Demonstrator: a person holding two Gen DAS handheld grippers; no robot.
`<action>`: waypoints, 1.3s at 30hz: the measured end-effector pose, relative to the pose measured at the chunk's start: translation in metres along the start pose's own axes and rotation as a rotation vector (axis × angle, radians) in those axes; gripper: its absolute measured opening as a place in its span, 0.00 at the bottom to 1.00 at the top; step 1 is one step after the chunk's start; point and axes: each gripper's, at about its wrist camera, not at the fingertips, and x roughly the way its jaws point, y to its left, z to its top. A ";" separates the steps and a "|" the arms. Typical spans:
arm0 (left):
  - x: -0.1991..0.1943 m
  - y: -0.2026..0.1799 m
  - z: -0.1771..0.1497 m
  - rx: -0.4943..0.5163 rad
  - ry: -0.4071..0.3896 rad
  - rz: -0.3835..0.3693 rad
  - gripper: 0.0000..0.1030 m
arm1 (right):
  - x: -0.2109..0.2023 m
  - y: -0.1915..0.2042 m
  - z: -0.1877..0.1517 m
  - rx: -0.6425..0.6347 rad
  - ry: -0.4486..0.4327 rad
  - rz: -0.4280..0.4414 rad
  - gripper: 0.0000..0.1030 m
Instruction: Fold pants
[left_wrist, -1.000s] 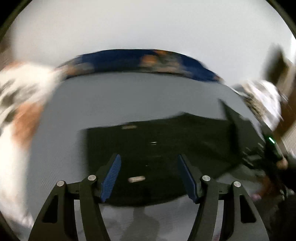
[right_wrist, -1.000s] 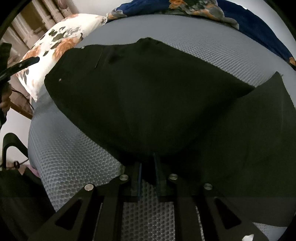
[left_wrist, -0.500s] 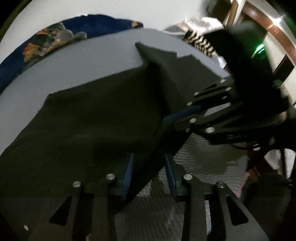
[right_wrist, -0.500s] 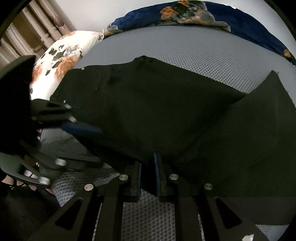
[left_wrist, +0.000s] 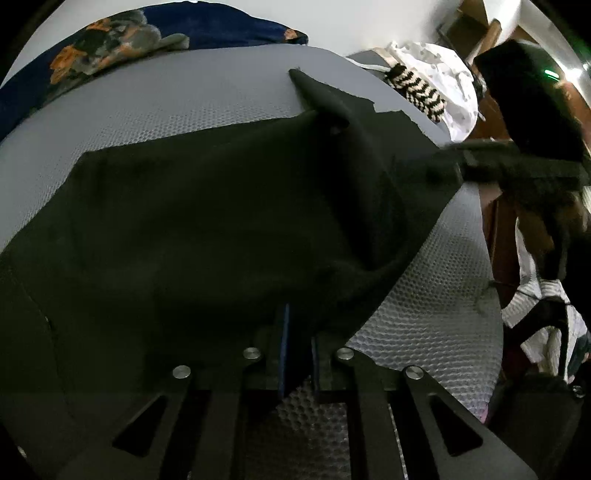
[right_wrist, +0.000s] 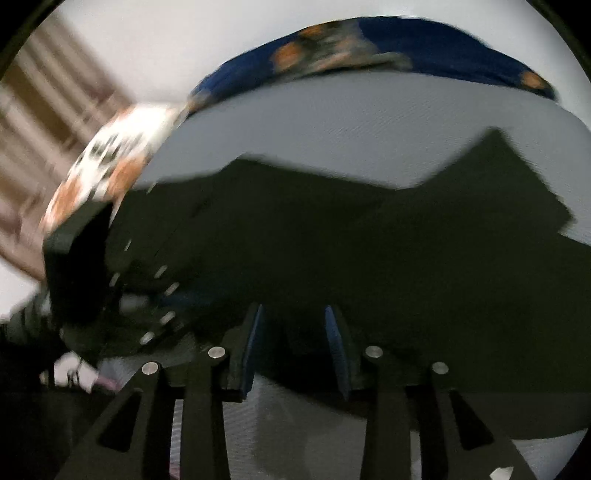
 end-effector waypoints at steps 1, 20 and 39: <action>0.001 0.002 0.001 -0.013 -0.005 -0.008 0.09 | -0.004 -0.014 0.002 0.037 -0.020 -0.013 0.32; 0.002 0.017 -0.013 -0.131 0.000 -0.027 0.09 | -0.005 -0.241 0.007 0.746 -0.314 -0.026 0.22; 0.006 0.013 -0.012 -0.141 -0.006 -0.021 0.10 | -0.015 -0.229 0.033 0.597 -0.293 -0.226 0.06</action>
